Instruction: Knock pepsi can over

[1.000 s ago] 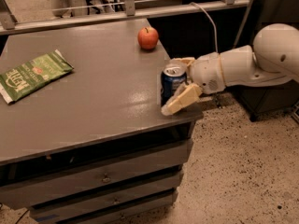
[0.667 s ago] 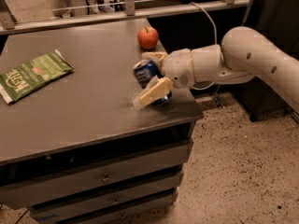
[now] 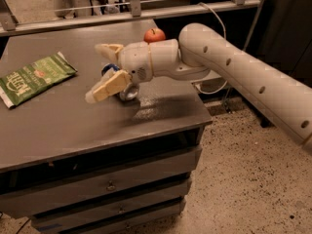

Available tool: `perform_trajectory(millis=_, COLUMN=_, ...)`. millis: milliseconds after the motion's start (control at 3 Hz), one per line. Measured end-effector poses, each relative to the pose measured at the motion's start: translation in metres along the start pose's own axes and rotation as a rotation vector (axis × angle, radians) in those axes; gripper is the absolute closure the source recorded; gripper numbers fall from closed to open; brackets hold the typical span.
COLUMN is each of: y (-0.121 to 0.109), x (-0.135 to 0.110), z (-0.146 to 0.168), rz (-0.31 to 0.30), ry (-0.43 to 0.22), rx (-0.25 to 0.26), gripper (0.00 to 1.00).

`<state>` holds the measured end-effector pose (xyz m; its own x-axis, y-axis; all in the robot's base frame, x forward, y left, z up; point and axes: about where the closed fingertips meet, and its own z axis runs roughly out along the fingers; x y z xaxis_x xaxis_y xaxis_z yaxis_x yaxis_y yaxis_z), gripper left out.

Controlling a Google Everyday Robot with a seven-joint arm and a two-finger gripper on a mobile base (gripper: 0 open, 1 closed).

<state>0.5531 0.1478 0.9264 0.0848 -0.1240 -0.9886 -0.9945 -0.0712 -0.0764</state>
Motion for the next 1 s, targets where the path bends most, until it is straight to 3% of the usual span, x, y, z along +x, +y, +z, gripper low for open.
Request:
perform_trajectory(millis=333, y=0.001, x=0.004, z=0.002, rz=0.013, ry=0.004, rx=-0.016, gripper=0.0)
perform_trajectory(millis=667, y=-0.002, x=0.015, z=-0.018, rz=0.019, ry=0.036, rx=0.001, gripper=0.0)
perform_trajectory(millis=1000, y=-0.01, x=0.021, z=-0.059, rz=0.002, ry=0.09, rx=0.046, gripper=0.0)
